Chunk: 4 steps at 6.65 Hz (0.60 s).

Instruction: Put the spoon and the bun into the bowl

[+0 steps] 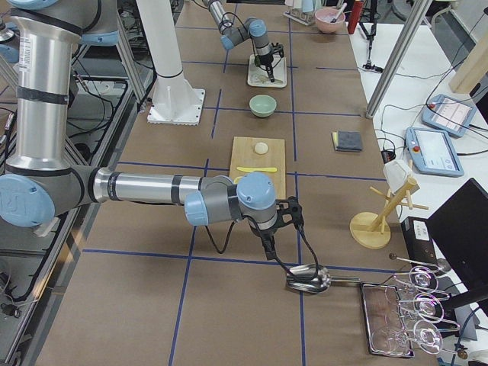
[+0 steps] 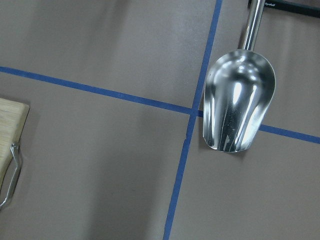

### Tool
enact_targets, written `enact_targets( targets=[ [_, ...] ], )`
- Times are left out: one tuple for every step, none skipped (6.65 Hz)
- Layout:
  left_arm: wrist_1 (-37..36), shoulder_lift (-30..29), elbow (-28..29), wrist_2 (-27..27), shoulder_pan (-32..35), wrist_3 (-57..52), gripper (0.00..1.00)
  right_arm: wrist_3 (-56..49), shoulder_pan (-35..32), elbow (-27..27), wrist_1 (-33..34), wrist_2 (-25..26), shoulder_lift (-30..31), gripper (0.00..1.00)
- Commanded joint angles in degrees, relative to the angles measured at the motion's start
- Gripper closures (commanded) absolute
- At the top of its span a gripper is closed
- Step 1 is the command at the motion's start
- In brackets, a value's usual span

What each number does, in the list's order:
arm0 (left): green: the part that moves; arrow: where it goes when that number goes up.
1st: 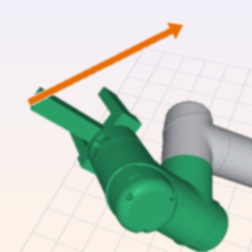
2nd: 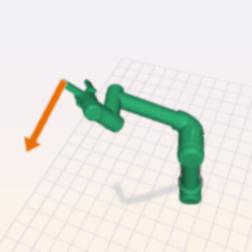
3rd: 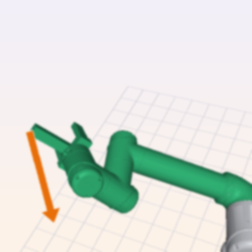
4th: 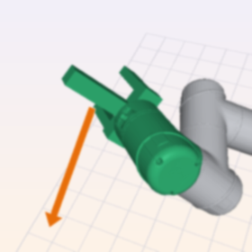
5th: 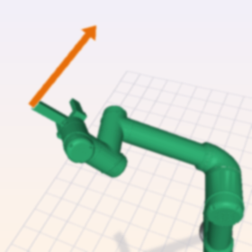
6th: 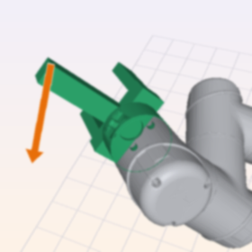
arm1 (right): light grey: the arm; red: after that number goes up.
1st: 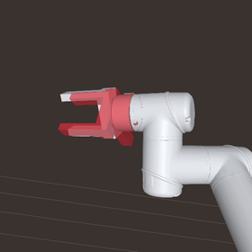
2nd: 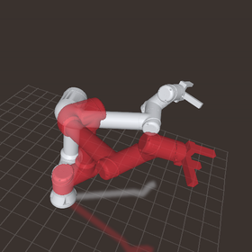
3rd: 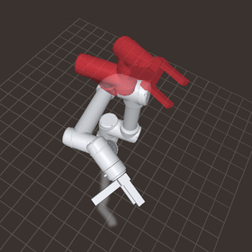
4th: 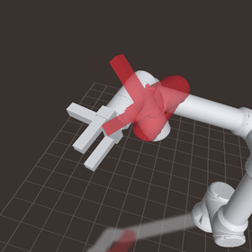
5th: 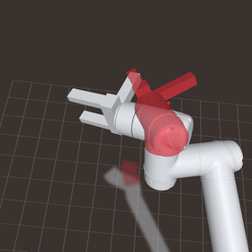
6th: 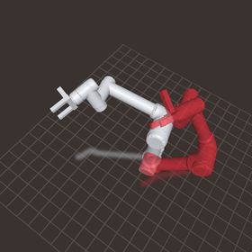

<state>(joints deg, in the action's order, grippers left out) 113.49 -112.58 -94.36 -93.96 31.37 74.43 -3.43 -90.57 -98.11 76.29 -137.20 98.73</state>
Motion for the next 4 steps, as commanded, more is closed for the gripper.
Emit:
enact_targets(
  targets=[
    [-0.28, -0.01, -1.17, -0.08, 0.7, -0.16, 1.0, 0.0, -0.04, 0.11, 0.0, 0.0, -0.03, 0.0],
    [-5.42, -1.49, -3.35, -0.17, 0.88, -0.07, 1.0, 0.0, 0.04, 0.2, 0.0, 0.0, -0.03, 0.0],
    [-14.78, -7.08, -4.85, -0.17, 0.88, 1.41, 1.0, 0.0, 0.04, 0.12, 0.0, 0.0, -0.03, 0.0],
    [-21.84, -13.31, -3.91, -0.17, 0.53, 7.95, 1.0, 0.0, 0.04, 0.11, 0.0, 0.0, 0.06, 0.0]
  ],
)
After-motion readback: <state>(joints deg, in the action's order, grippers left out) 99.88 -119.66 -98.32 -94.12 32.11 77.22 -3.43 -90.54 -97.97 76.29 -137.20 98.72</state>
